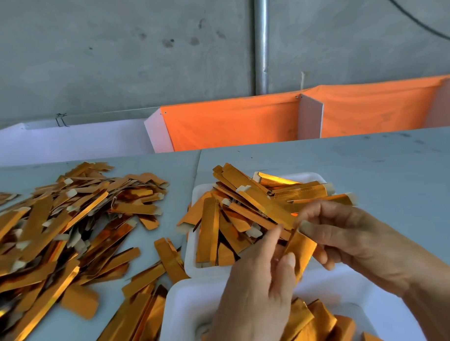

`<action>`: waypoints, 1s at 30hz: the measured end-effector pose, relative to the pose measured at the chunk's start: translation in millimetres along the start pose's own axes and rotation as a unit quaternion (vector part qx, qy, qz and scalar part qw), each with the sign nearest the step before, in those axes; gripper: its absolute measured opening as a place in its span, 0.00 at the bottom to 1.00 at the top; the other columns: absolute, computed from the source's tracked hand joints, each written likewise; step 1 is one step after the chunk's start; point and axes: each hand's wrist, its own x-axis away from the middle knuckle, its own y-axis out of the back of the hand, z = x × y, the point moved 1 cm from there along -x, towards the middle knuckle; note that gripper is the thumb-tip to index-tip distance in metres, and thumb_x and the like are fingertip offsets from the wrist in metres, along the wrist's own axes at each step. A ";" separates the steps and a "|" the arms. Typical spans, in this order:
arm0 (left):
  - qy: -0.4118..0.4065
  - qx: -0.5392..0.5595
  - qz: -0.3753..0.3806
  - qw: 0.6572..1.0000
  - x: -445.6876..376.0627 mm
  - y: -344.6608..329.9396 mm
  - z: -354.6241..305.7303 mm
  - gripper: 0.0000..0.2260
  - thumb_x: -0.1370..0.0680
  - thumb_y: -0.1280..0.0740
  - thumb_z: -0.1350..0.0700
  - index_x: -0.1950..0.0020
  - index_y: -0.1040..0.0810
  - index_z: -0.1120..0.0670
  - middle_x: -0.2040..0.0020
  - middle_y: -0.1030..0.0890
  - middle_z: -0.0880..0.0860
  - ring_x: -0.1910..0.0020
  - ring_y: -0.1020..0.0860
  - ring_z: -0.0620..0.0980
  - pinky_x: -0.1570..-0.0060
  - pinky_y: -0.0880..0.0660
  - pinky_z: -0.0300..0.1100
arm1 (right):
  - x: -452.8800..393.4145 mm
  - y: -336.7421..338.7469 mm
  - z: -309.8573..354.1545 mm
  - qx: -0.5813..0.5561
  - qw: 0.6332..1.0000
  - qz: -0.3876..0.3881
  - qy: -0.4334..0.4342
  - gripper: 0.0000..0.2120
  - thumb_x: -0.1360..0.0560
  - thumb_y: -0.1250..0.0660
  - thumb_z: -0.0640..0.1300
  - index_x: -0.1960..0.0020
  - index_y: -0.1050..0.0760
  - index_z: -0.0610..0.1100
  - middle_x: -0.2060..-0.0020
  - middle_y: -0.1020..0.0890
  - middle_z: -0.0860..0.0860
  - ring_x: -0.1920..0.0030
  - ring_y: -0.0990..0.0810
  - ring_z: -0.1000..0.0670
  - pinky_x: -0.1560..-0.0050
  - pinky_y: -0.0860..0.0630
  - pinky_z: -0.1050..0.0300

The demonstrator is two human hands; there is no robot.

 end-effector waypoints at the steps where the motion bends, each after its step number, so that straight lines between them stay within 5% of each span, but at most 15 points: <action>1: -0.022 -0.046 -0.024 0.998 -0.4 0.1 0.5 0.18 0.20 0.43 0.45 0.30 0.38 0.35 0.43 0.28 0.33 0.45 0.29 0.30 0.45 0.32 0.25 | -0.5 0.4 -0.3 -0.001 1.000 -0.004 -0.004 0.05 0.33 0.30 0.42 0.57 0.19 0.44 0.70 0.22 0.46 0.72 0.24 0.51 0.72 0.26 0.62; 4: -0.059 -0.116 -0.054 0.990 -1.0 -0.8 4.3 0.20 0.24 0.38 0.41 0.33 0.35 0.37 0.46 0.34 0.30 0.46 0.35 0.28 0.48 0.35 0.23 | -0.8 0.0 -1.7 0.005 1.000 0.000 -0.017 0.09 0.26 0.34 0.35 0.56 0.19 0.46 0.69 0.21 0.44 0.71 0.20 0.48 0.70 0.23 0.60; 7: -0.055 -0.092 -0.073 0.992 -0.7 -0.5 7.0 0.19 0.27 0.31 0.42 0.38 0.30 0.36 0.48 0.29 0.31 0.45 0.30 0.34 0.47 0.29 0.31 | 0.4 -3.8 1.6 -0.020 0.999 0.022 -0.019 0.04 0.30 0.32 0.40 0.57 0.19 0.45 0.70 0.20 0.41 0.70 0.19 0.48 0.69 0.22 0.60; 11: -0.049 0.002 -0.085 0.995 -0.3 3.7 3.4 0.19 0.30 0.27 0.45 0.53 0.30 0.21 0.51 0.25 0.27 0.48 0.26 0.31 0.53 0.28 0.26 | 1.5 -1.9 2.5 -0.070 0.997 0.029 -0.016 0.07 0.36 0.26 0.45 0.59 0.18 0.45 0.71 0.20 0.43 0.71 0.19 0.49 0.70 0.22 0.61; 16: -0.075 0.029 -0.051 0.996 0.6 6.4 -1.4 0.15 0.30 0.34 0.42 0.51 0.30 0.21 0.52 0.22 0.34 0.49 0.24 0.35 0.52 0.27 0.29 | 1.5 3.7 -1.5 -0.076 0.996 0.041 -0.014 0.25 0.47 0.16 0.54 0.57 0.19 0.43 0.70 0.21 0.41 0.70 0.20 0.48 0.70 0.23 0.60; 25: -0.074 0.038 -0.051 0.995 -0.5 5.4 3.2 0.12 0.33 0.38 0.34 0.51 0.29 0.22 0.52 0.23 0.36 0.49 0.25 0.36 0.52 0.28 0.29 | 1.9 5.1 -2.9 -0.071 0.996 0.048 -0.001 0.24 0.44 0.18 0.54 0.57 0.22 0.42 0.67 0.23 0.43 0.70 0.22 0.48 0.68 0.24 0.61; 30: -0.067 0.041 -0.049 0.996 -1.0 5.6 3.6 0.16 0.30 0.33 0.42 0.45 0.29 0.27 0.52 0.23 0.36 0.48 0.25 0.34 0.53 0.29 0.25 | 1.5 5.1 -3.2 -0.129 0.990 0.055 -0.012 0.24 0.45 0.17 0.52 0.57 0.22 0.41 0.70 0.25 0.44 0.73 0.26 0.49 0.71 0.26 0.61</action>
